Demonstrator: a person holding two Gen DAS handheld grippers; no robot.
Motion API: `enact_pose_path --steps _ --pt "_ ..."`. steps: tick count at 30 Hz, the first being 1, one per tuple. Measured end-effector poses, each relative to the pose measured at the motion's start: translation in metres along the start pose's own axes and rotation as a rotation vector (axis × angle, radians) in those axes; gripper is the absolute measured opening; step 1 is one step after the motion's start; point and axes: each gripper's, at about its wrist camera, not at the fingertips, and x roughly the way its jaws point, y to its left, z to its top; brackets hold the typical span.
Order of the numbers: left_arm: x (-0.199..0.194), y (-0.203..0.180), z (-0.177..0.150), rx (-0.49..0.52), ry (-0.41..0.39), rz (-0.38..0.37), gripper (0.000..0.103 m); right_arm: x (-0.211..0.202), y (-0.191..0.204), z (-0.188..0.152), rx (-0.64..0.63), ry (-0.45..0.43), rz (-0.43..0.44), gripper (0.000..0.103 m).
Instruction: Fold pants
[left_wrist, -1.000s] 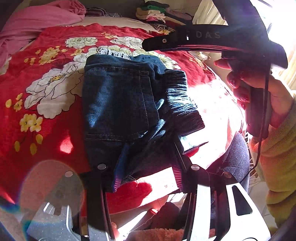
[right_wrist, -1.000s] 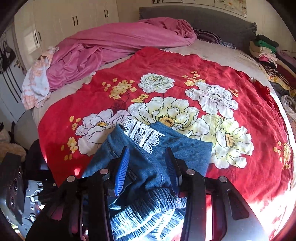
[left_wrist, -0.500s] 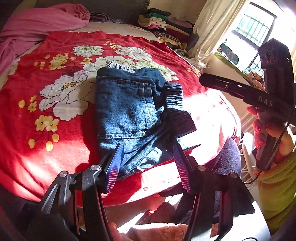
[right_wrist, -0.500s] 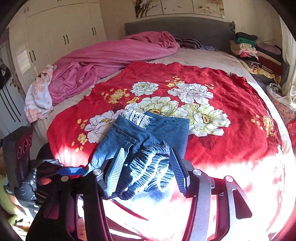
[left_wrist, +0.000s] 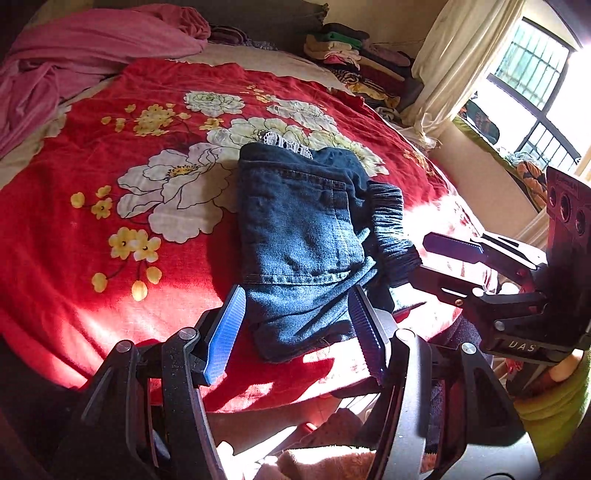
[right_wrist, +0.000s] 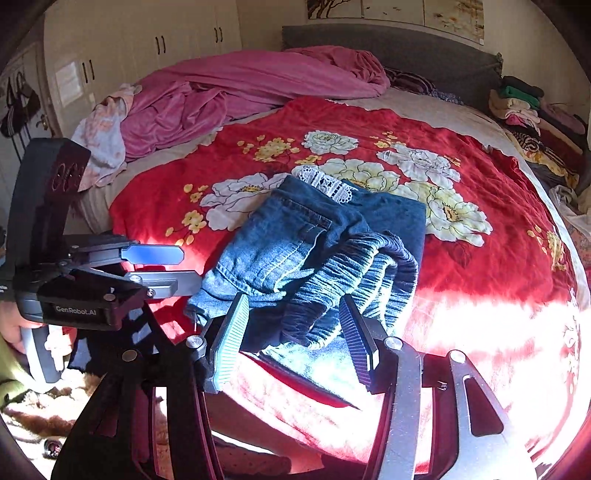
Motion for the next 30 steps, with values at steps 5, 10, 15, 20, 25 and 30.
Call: enact_pose_path --steps 5,10,15,20,25,30 --pt "0.001 0.0 -0.001 0.004 0.007 0.004 0.051 0.031 -0.021 -0.028 0.078 0.138 -0.06 0.049" --pt "0.001 0.0 -0.001 -0.001 0.01 0.014 0.051 0.016 -0.026 -0.037 0.132 0.087 -0.003 0.05" --pt "-0.003 -0.002 0.002 0.005 0.0 0.021 0.059 -0.021 -0.032 -0.028 0.174 -0.019 0.027 0.053" --pt "-0.008 -0.002 0.009 0.016 -0.013 0.034 0.066 -0.053 -0.041 -0.019 0.195 -0.134 -0.021 0.066" --pt "-0.007 0.001 0.024 0.023 -0.033 0.06 0.075 -0.063 -0.062 -0.014 0.243 -0.184 -0.076 0.076" --pt "0.01 0.009 0.04 0.02 -0.022 0.104 0.079 -0.042 -0.09 -0.01 0.312 -0.149 -0.071 0.077"
